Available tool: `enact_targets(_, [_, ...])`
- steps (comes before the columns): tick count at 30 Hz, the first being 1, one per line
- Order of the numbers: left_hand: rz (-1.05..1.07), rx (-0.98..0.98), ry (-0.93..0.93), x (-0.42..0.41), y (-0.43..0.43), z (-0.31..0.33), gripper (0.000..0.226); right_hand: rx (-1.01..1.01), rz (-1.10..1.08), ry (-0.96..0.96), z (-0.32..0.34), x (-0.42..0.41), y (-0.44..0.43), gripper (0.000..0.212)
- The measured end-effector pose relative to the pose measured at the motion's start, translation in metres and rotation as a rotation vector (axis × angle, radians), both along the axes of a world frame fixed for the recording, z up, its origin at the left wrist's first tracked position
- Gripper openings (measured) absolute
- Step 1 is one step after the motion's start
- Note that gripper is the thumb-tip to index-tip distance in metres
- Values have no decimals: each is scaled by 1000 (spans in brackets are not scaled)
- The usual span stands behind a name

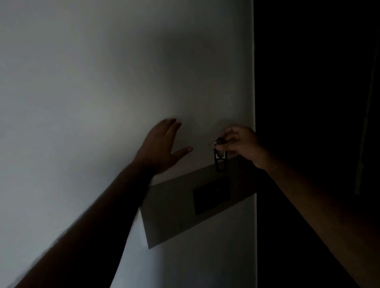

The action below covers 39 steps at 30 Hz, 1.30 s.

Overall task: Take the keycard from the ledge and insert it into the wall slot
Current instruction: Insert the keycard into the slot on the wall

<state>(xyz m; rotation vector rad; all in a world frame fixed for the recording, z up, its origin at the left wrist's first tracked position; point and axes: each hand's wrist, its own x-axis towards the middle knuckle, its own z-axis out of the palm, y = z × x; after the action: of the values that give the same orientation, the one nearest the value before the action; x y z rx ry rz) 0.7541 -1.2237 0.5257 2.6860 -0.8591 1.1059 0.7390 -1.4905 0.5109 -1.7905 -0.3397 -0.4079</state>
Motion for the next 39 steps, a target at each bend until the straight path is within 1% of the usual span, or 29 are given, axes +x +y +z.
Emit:
enact_targets(3, [-14, 30, -24, 8, -4, 1, 86, -25, 58, -3, -3, 19, -1, 32])
enact_targets(6, [5, 24, -21, 15, -9, 2, 86, -64, 95, -7, -7, 39, -6, 32])
enact_targets(10, [45, 2, -67, 25, -19, -2, 85, -63, 164, 11, -8, 67, -17, 31])
enact_targets(13, [98, -21, -103, 34, -28, -6, 83, -83, 221, 10, -12, 86, -27, 32])
enact_targets(21, [308, -22, -281, 36, -52, -19, 78, -111, 393, 25, -20, 119, -44, 31])
enact_targets(27, [517, -41, -223, 29, -51, -26, 87, -176, 485, 3, -34, 128, -48, 30])
enact_targets(34, [656, -72, -93, 33, -63, -33, 102, -255, 496, -45, -56, 137, -58, 32])
enact_targets(39, [716, -79, -73, 40, -72, -38, 107, -296, 487, -59, -69, 145, -61, 34])
